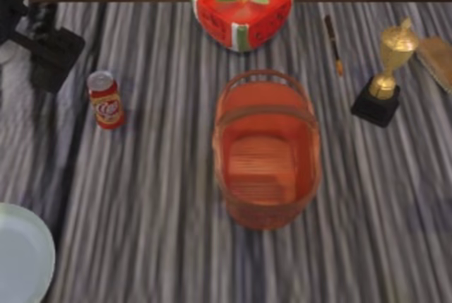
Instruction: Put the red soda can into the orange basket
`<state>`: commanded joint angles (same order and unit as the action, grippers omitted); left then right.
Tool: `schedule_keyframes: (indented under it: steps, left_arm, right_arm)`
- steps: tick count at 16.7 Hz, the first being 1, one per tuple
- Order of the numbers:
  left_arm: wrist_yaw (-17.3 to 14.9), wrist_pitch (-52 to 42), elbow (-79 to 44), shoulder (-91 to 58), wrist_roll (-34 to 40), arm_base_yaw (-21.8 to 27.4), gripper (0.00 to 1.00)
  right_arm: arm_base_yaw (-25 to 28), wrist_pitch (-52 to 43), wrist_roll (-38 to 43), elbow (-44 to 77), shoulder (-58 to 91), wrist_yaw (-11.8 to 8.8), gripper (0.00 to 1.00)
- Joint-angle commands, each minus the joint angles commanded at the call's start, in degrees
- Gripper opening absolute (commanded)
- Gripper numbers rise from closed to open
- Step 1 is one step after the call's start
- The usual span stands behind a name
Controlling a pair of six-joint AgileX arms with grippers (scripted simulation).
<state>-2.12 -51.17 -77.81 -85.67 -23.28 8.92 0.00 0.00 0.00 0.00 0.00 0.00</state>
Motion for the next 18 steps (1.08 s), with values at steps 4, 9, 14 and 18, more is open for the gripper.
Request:
schedule_keyframes:
  steps: [4,9,14,18]
  left_arm:
    - [0.3,-11.5,-20.2,-22.7,-6.1,1.2,1.00]
    - [1.2,-21.2,-39.8,-44.8,-11.4,1.7,1.00]
    - [1.8,-24.9,-48.3,-54.3,-13.5,1.6,1.00]
    - [1.8,-24.9,-48.4,-54.3,-13.5,1.6,1.00]
  right_arm:
    - [0.0,0.0,0.0,0.0,0.0,0.0,1.00]
    - [0.0,0.0,0.0,0.0,0.0,0.0,1.00]
    - [0.0,0.0,0.0,0.0,0.0,0.0,1.00]
    - [0.0,0.0,0.0,0.0,0.0,0.0,1.00]
